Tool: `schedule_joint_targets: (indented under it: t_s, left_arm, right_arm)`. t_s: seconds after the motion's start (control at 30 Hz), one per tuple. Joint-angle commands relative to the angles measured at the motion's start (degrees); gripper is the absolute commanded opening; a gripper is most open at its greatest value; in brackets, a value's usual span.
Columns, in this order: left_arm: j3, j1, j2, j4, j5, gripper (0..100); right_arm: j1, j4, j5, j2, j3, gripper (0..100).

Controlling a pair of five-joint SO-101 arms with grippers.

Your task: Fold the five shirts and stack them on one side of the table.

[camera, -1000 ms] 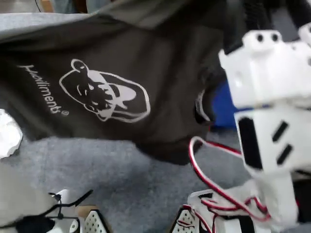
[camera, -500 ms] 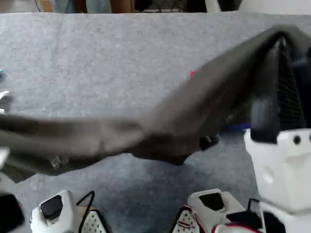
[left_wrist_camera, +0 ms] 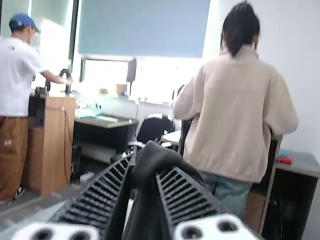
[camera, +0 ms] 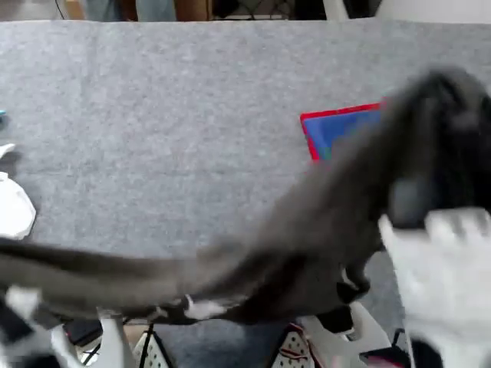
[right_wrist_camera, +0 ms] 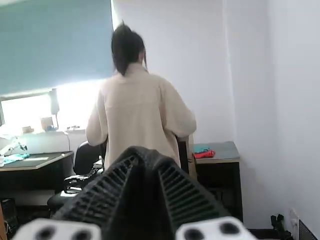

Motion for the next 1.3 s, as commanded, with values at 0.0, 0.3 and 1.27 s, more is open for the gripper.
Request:
schedule_joint_targets:
  t_s: [0.0,0.3,1.27]
  left_arm:
    - [12.18,0.04,0.00,-3.96,-0.09,3]
    - [20.62,-0.04,-5.98,-4.92,-0.18,3]
    - [23.96,-0.04,-7.12,-5.98,-0.18,3]
  right_arm:
    - [0.26,-5.36,0.35,1.27,4.70,1.5]
    - [0.26,-13.54,0.35,1.19,8.22,1.5]
    - [-7.30,-10.20,3.60,2.24,8.57,1.5]
